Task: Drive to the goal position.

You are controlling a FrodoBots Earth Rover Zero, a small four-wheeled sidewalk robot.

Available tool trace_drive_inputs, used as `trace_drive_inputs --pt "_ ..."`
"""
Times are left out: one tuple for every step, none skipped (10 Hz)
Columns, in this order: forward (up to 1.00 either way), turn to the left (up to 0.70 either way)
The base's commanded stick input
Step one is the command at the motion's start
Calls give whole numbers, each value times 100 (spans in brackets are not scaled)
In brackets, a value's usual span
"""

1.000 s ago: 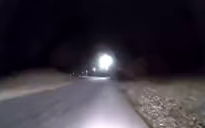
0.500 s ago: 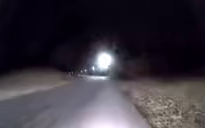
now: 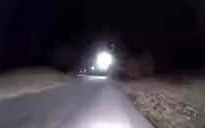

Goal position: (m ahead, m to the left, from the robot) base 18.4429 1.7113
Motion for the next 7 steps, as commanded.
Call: trace_drive_inputs --pt "100 0" --pt "100 0" --pt "100 0" --pt "100 0" --pt "100 0" --pt "100 0" --pt "100 0"
